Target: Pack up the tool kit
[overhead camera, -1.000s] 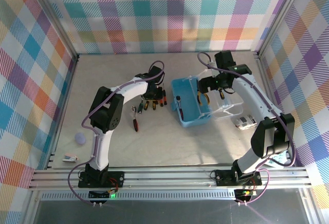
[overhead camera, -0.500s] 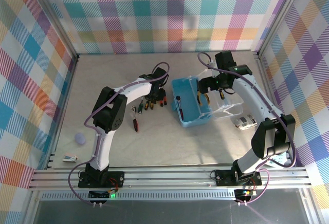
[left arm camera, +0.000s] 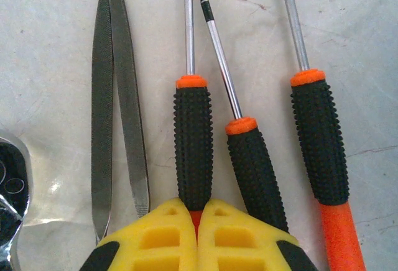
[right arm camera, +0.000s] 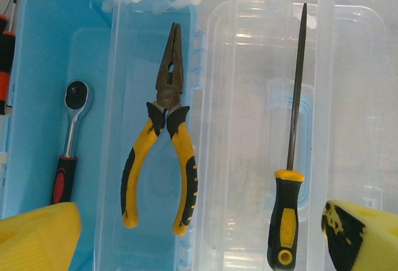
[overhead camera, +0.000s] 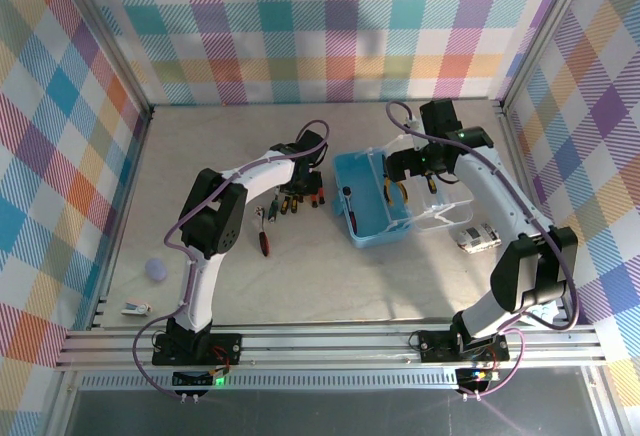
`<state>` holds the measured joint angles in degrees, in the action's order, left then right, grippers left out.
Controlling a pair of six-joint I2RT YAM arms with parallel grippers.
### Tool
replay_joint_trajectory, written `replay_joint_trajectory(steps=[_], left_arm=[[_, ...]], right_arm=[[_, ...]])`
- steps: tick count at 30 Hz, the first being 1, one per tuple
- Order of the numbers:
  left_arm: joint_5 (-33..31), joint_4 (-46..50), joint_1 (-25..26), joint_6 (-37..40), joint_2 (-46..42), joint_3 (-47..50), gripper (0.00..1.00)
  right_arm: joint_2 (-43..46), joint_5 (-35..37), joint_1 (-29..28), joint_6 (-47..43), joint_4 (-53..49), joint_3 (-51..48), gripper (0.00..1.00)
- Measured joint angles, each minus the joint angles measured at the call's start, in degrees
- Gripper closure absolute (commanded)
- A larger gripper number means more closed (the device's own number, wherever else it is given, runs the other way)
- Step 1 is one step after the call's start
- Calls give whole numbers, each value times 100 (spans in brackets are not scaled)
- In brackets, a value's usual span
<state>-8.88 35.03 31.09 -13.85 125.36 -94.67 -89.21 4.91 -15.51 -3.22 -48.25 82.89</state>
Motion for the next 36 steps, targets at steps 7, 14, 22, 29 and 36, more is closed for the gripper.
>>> replay_joint_trajectory(steps=[7,14,22,29,36], left_arm=[[254,223,-26,2,-315,210,100],[763,328,-48,-2,-1679,363,100],[2970,-1174,-48,-354,-3110,1340,100],[4221,-2371,-35,-927,-3174,1941,100],[4531,-2964,61,-1217,-3198,1954,100]], right_arm=[[227,-175,0,22,7,-2,1],[682,-946,0,245,240,-11,1],[890,-2312,0,1093,1274,-256,1],[758,-3051,-68,2111,2330,-439,14],[411,-3117,-437,2514,2677,-448,17]])
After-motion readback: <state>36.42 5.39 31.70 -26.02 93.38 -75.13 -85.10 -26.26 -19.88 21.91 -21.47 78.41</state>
